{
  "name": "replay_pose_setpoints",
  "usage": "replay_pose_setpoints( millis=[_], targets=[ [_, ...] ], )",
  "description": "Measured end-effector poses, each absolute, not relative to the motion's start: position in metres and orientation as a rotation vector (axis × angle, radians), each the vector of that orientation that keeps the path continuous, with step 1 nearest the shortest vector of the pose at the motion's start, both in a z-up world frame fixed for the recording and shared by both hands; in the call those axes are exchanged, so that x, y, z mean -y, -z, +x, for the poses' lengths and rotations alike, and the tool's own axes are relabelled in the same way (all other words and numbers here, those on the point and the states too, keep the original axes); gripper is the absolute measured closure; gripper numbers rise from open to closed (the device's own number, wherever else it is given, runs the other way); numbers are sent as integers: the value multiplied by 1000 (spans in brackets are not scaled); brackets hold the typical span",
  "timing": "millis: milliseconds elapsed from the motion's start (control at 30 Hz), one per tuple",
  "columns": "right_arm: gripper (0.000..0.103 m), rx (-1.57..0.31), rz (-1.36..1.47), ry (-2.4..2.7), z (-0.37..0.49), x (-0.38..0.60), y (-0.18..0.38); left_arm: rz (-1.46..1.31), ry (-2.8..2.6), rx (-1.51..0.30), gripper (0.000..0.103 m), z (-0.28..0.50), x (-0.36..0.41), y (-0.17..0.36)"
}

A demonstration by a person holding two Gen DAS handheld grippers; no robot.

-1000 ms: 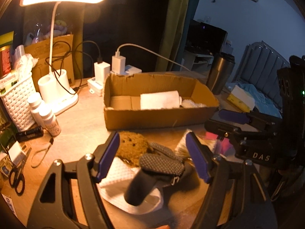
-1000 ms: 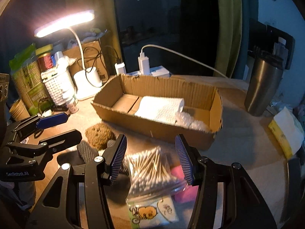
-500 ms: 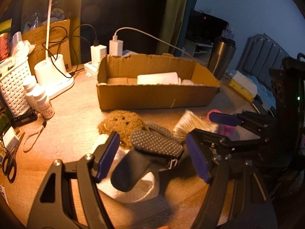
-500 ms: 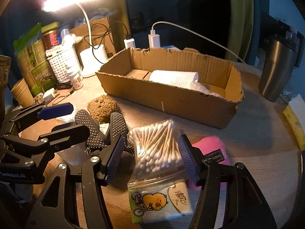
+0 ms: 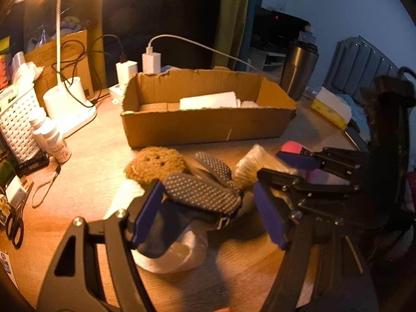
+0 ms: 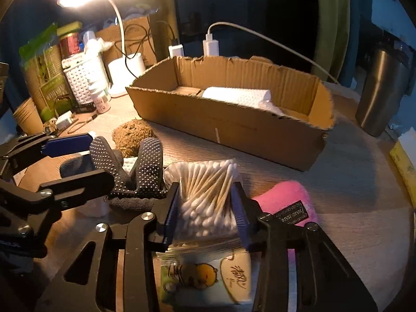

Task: Organize soft objects
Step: 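Grasp the cotton swab bag with the right gripper and lift it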

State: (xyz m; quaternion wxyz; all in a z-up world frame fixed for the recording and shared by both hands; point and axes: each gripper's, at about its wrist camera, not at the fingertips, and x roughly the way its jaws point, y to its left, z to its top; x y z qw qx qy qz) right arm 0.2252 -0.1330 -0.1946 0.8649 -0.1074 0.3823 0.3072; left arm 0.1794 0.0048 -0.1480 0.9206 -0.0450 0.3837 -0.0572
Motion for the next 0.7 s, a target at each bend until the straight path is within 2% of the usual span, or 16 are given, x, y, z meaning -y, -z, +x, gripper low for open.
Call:
replay_pose_setpoints(
  millis=[700],
  targets=[
    [65,-711,-110,-593,207,197,164,88,199,-816,30,186,57,164]
  ],
)
